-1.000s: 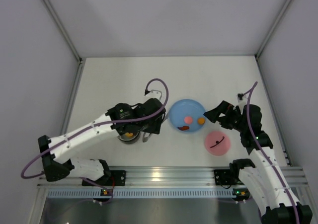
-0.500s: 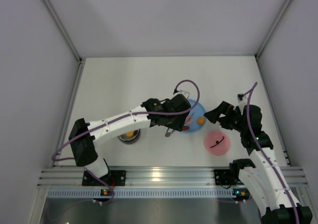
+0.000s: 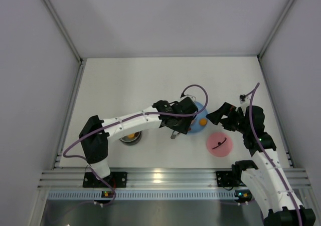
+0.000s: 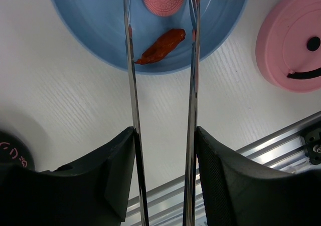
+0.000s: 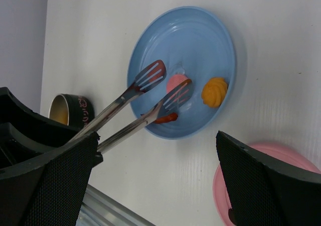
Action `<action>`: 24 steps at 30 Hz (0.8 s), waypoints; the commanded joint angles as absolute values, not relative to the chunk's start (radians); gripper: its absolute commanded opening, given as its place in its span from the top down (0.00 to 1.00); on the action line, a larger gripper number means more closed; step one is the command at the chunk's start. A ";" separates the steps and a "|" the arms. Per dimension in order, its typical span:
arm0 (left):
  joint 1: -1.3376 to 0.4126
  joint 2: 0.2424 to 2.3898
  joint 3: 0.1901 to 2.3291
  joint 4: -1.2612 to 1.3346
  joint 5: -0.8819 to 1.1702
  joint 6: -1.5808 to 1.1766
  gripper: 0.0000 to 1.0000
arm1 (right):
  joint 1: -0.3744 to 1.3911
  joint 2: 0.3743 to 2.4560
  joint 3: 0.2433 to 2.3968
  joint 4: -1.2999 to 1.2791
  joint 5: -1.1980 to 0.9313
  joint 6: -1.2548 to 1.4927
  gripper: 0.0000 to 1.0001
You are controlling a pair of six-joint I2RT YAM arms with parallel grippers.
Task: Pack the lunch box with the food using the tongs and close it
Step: Pick up the fake food from the plate.
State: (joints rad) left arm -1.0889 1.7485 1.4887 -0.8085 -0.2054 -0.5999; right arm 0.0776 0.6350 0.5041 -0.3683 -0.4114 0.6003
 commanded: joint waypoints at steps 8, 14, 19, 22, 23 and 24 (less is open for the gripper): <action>-1.089 1.766 1.520 -0.765 -0.193 -0.594 0.47 | 0.066 0.630 0.571 -0.377 -0.399 0.575 0.01; -1.089 1.764 1.520 -0.765 -0.190 -0.594 0.51 | 0.066 0.632 0.569 -0.374 -0.400 0.575 0.00; -1.089 1.749 1.525 -0.767 -0.201 -0.591 0.56 | 0.066 0.630 0.563 -0.376 -0.399 0.575 0.01; -1.089 1.730 1.532 -0.767 -0.213 -0.589 0.58 | 0.066 0.632 0.563 -0.374 -0.399 0.577 0.01; -1.089 1.723 1.534 -0.764 -0.216 -0.583 0.59 | 0.066 0.632 0.561 -0.373 -0.399 0.577 0.01; -1.089 1.718 1.540 -0.762 -0.221 -0.581 0.59 | 0.066 0.630 0.561 -0.373 -0.399 0.577 0.00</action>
State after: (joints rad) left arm -1.0889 1.7721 1.4914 -0.8070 -0.1997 -0.5980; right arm 0.0776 0.6353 0.5255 -0.3687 -0.4084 0.5934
